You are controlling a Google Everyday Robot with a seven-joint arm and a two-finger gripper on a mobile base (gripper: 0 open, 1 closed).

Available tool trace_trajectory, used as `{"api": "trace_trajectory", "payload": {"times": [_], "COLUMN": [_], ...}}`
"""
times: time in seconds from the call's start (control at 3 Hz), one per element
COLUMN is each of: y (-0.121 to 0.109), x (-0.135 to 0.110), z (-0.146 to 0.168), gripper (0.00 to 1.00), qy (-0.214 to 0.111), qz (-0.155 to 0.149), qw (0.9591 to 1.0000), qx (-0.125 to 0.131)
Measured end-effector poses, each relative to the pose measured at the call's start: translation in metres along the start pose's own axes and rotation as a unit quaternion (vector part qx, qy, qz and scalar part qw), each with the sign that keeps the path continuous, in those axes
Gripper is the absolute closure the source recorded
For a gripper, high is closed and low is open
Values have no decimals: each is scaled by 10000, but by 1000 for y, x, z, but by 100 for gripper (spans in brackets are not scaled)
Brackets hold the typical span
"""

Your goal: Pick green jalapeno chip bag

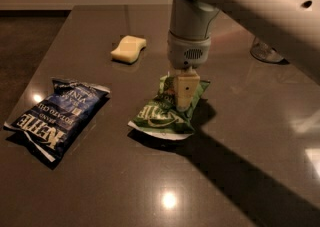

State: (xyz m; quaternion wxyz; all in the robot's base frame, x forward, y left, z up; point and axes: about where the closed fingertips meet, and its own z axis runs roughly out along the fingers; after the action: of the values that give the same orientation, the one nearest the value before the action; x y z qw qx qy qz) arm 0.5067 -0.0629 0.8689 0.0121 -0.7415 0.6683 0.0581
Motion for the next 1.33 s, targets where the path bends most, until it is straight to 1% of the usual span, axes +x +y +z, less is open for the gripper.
{"api": "trace_trajectory", "payload": {"times": [0.33,0.67,1.0,1.33], "y": [1,0,-4,-19], "x": [1,13,28,34], "z": [-2,-32,-74,-115], "gripper": [70,93,100,100], "qy": [-67,-225,-424,-754], "qz": [70,195,347,465], "qw": [10000,9993,9968,9891], "qx": [-16,211,585,1174]}}
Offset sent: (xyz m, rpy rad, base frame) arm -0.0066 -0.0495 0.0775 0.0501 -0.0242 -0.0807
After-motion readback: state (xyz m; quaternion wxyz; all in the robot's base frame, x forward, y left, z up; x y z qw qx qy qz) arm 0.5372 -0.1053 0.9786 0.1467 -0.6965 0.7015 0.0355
